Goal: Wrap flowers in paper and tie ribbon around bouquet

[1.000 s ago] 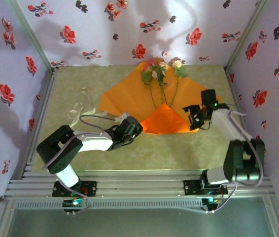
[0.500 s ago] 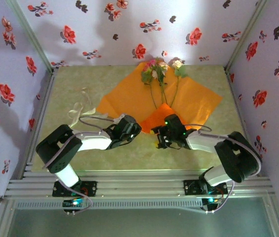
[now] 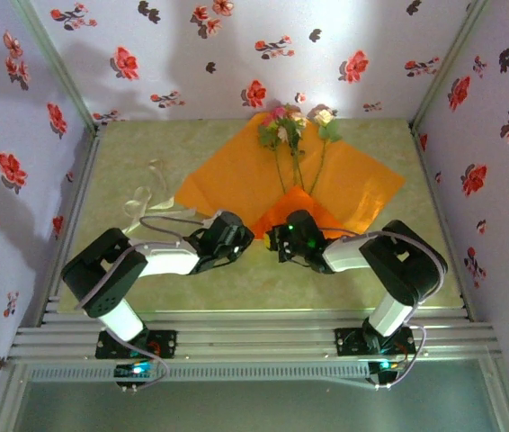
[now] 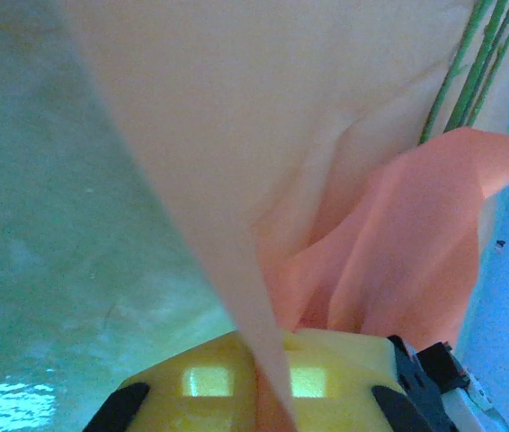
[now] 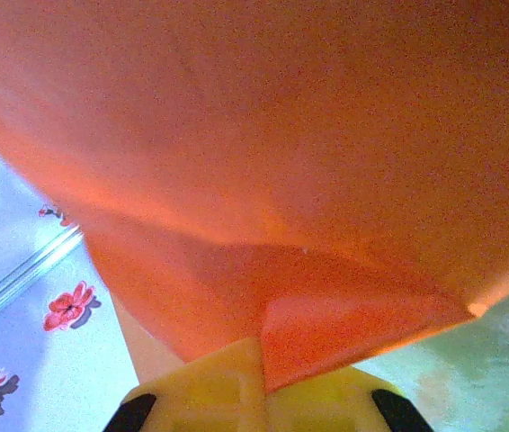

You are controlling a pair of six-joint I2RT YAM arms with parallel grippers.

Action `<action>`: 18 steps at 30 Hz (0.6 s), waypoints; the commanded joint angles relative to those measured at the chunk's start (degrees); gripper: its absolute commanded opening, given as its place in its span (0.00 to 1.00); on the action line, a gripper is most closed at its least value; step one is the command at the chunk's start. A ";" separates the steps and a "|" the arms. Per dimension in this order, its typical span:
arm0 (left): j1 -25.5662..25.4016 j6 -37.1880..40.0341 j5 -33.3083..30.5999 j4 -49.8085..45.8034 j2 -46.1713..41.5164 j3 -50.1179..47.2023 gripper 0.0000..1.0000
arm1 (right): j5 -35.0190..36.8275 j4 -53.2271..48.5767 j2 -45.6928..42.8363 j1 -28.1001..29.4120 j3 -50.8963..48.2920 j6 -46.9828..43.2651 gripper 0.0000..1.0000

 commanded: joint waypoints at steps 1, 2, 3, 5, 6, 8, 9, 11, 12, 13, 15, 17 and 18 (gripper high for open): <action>1.04 -0.74 0.36 -0.14 -2.30 -1.36 0.00 | 5.31 -4.94 -1.70 0.03 -0.53 -3.03 0.06; 1.36 -0.68 0.42 -0.13 -2.51 -1.61 0.00 | 5.82 -6.92 -2.91 -0.11 -0.72 -4.46 0.22; 1.63 -0.76 0.36 -0.15 -2.61 -1.81 0.00 | 6.18 -8.87 -3.97 -0.25 -0.74 -5.61 0.37; 2.14 -0.77 0.61 0.09 -2.87 -2.10 0.00 | 6.64 -12.57 -5.46 -0.94 -0.90 -9.00 0.55; 2.41 -0.85 0.78 0.19 -2.88 -2.06 0.00 | 7.05 -13.82 -5.92 -1.32 -1.19 -10.05 0.57; 2.87 -0.62 1.26 0.20 -2.87 -1.88 0.00 | 7.96 -14.20 -6.42 -2.37 -2.64 -11.97 0.55; 3.03 -0.56 1.42 0.20 -2.88 -1.93 0.00 | 8.26 -13.59 -6.42 -2.95 -3.43 -12.37 0.52; 3.42 -0.51 1.75 0.05 -2.96 -1.82 0.00 | 8.39 -11.78 -6.12 -4.69 -4.68 -13.86 0.46; 3.52 -0.51 1.88 0.03 -3.01 -1.92 0.00 | 8.20 -11.59 -5.92 -5.34 -4.92 -14.52 0.43; 3.68 -0.43 1.96 -0.10 -2.94 -1.88 0.00 | 8.11 -11.11 -5.90 -6.15 -5.13 -15.47 0.36; 3.81 -0.37 2.21 -0.29 -3.04 -2.07 0.00 | 8.01 -11.74 -6.28 -7.05 -5.21 -16.57 0.21; 4.03 -0.15 2.37 -0.88 -3.09 -2.02 0.00 | 8.44 -13.08 -7.29 -7.47 -5.29 -17.43 0.11; 4.16 -0.06 2.42 -1.19 -3.14 -1.96 0.00 | 8.54 -13.67 -7.77 -7.60 -5.30 -17.76 0.10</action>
